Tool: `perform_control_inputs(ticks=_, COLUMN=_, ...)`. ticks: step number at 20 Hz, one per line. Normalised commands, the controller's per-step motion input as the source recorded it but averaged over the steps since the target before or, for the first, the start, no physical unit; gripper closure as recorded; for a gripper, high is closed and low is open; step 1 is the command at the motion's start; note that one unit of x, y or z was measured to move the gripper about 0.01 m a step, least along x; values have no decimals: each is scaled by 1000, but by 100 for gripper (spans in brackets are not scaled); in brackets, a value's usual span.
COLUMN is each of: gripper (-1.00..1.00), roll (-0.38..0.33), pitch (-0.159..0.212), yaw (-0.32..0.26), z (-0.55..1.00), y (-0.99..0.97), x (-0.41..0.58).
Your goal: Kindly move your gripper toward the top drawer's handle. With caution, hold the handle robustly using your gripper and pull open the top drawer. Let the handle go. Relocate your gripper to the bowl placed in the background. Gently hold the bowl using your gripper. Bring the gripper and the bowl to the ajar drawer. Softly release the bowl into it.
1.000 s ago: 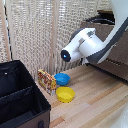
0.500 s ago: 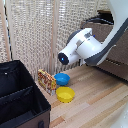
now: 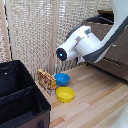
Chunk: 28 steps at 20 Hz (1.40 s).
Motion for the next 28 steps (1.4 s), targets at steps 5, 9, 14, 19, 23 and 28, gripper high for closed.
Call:
perform_control_inputs(ticks=5, gripper=-100, roll=257, pitch=62, yaw=-235, z=229, y=120, x=2)
perform_control_inputs(ticks=9, gripper=-100, roll=239, pitch=69, yaw=-292, z=233, y=0, x=0)
perform_control_inputs(ticks=14, gripper=-100, roll=257, pitch=86, yaw=-294, z=173, y=0, x=15)
perform_control_inputs(ticks=19, gripper=-100, roll=274, pitch=103, yaw=-281, z=117, y=5, x=41)
perform_control_inputs(ticks=23, gripper=-100, roll=272, pitch=93, yaw=-247, z=89, y=116, x=9)
perform_control_inputs(ticks=28, gripper=-100, roll=274, pitch=59, yaw=-245, z=149, y=146, x=0)
